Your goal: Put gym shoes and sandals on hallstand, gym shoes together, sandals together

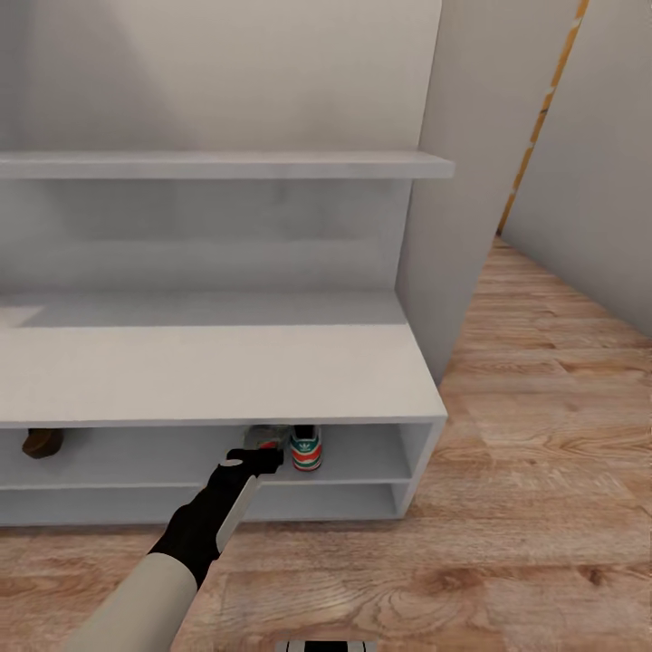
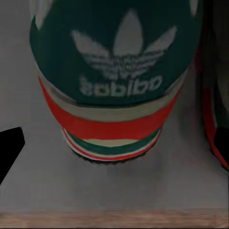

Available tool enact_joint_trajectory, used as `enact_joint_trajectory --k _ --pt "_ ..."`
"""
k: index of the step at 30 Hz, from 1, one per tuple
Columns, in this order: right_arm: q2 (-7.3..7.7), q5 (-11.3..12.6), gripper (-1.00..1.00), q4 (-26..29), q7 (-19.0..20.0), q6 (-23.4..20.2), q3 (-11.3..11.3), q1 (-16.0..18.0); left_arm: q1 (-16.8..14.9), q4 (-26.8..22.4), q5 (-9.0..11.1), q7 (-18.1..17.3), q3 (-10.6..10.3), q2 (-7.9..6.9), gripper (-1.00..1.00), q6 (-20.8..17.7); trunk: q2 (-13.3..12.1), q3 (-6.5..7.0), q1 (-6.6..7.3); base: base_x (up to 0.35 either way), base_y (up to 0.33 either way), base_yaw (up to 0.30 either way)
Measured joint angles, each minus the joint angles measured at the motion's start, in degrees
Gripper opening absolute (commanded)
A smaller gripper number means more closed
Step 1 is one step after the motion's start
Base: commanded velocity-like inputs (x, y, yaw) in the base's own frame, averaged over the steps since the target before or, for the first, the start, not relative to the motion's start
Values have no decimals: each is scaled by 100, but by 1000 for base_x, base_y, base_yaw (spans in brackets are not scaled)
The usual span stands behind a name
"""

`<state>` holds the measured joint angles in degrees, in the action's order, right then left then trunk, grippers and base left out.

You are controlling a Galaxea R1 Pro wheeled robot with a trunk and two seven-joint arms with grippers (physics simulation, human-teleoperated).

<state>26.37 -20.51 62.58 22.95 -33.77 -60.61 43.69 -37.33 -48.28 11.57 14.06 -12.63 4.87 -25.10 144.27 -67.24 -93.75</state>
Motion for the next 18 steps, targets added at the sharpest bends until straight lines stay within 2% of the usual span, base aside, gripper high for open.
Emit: enact_joint_trajectory --k 11,18 --pt "0 -3 -100 -5 -5 1 0 0 0 1 2 0 0 0 100 6 0 0 -1 -299 127 0" --pt "-1 10 -100 -7 -3 4 0 -1 0 0 4 0 -3 -16 100 3 0 0 1 -192 251 0"
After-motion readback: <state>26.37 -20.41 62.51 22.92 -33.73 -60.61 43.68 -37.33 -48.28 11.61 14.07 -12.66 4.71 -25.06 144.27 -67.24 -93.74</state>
